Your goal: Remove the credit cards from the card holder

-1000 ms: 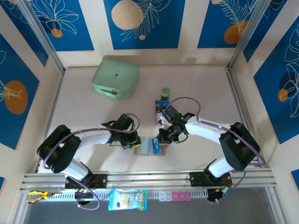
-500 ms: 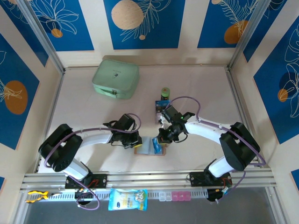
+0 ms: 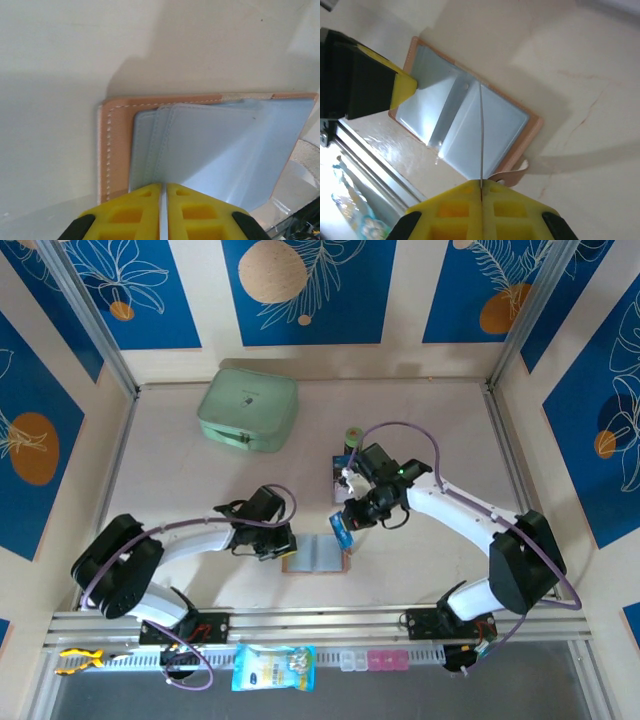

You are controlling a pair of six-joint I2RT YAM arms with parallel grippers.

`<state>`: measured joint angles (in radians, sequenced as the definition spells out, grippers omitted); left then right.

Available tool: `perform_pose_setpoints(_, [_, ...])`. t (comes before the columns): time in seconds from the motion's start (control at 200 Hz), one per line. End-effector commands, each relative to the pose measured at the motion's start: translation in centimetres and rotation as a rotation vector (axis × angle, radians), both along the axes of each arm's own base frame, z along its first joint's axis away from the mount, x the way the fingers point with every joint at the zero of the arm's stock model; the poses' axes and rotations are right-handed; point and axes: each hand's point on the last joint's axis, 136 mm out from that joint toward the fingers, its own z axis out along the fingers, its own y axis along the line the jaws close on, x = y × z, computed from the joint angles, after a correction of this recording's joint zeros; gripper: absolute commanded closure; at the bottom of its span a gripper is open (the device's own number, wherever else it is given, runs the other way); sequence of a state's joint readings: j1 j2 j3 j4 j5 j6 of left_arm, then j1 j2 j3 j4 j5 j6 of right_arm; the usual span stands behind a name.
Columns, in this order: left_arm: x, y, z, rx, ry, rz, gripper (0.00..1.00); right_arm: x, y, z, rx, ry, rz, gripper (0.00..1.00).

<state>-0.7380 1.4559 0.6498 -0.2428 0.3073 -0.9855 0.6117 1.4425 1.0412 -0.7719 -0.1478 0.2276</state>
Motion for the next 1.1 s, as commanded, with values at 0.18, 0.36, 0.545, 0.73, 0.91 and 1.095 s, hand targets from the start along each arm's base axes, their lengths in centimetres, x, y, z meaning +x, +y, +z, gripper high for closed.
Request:
perform_pose_setpoints(0.18, [-0.5,1.6,0.1,0.062,-0.021,-0.005,0.88,4.4,-1.6,3.3,-0.107,-0.289,0.39,1.0])
perform_pose_setpoints(0.36, [0.2,1.5,1.4,0.039,-0.069,0.007,0.86,5.9,-2.7,3.5,-0.264,-0.408,0.683,1.0])
perform_pose_setpoints(0.545, [0.3,1.7,1.7,0.033,-0.078,0.014,0.86,9.1,-3.3,4.0,-0.303,-0.448,0.776,1.0])
perform_pose_setpoints(0.73, [0.3,2.2,1.9,0.04,-0.086,0.023,0.84,12.3,-3.3,4.4,-0.293,-0.45,0.797,1.0])
perform_pose_setpoints(0.91, [0.4,2.6,2.0,0.038,-0.09,0.04,0.82,15.2,-3.4,4.5,-0.297,-0.463,0.796,1.0])
perform_pose_setpoints(1.095, [0.7,2.8,2.2,0.042,-0.09,0.04,0.82,17.4,-3.5,3.9,-0.285,-0.467,0.8,1.0])
